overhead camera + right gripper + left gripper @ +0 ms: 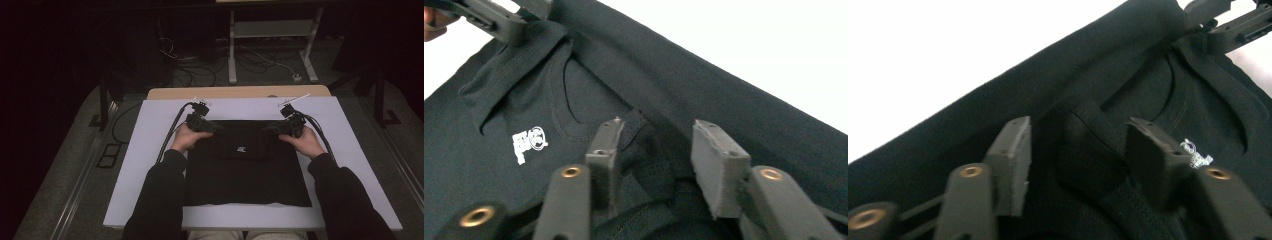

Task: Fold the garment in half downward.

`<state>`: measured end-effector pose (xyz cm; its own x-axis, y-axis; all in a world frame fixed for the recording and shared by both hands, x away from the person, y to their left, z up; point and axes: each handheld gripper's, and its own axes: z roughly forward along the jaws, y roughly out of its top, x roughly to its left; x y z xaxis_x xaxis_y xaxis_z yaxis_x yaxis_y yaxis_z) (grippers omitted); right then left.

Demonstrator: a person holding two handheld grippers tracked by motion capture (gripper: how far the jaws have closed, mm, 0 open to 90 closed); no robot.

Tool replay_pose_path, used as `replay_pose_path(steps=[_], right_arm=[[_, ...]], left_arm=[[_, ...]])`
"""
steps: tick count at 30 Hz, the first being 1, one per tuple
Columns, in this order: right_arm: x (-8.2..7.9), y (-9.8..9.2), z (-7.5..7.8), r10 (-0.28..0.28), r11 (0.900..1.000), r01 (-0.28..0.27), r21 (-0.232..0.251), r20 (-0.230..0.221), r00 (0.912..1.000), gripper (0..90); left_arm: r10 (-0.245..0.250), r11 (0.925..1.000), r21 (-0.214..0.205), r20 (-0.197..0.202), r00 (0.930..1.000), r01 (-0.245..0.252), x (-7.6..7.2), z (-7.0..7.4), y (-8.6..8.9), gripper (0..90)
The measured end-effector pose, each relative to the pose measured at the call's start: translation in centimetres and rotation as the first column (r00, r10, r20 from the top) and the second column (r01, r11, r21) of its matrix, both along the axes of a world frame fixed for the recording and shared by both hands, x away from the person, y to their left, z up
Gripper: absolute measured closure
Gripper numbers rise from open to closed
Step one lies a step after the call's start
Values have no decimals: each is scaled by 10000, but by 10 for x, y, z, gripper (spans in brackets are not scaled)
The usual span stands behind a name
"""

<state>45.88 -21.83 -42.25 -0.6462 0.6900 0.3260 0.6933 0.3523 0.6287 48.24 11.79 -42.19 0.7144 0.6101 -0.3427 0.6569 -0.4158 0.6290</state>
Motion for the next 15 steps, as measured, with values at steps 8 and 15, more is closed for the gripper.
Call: replay_pose_path(steps=[8, 15], right_arm=[[-1, 4, -2, 156, 9998, -156, -100, 18, 9999, 754], [-3, 5, 0, 423, 9991, -423, -92, -2, 9991, 862]], left_arm=[[109, 9995, -312, 104, 9999, -106, -2, 1, -3, 646], [-210, 9988, -449, -22, 9998, 209, -3, 3, -3, 874]])
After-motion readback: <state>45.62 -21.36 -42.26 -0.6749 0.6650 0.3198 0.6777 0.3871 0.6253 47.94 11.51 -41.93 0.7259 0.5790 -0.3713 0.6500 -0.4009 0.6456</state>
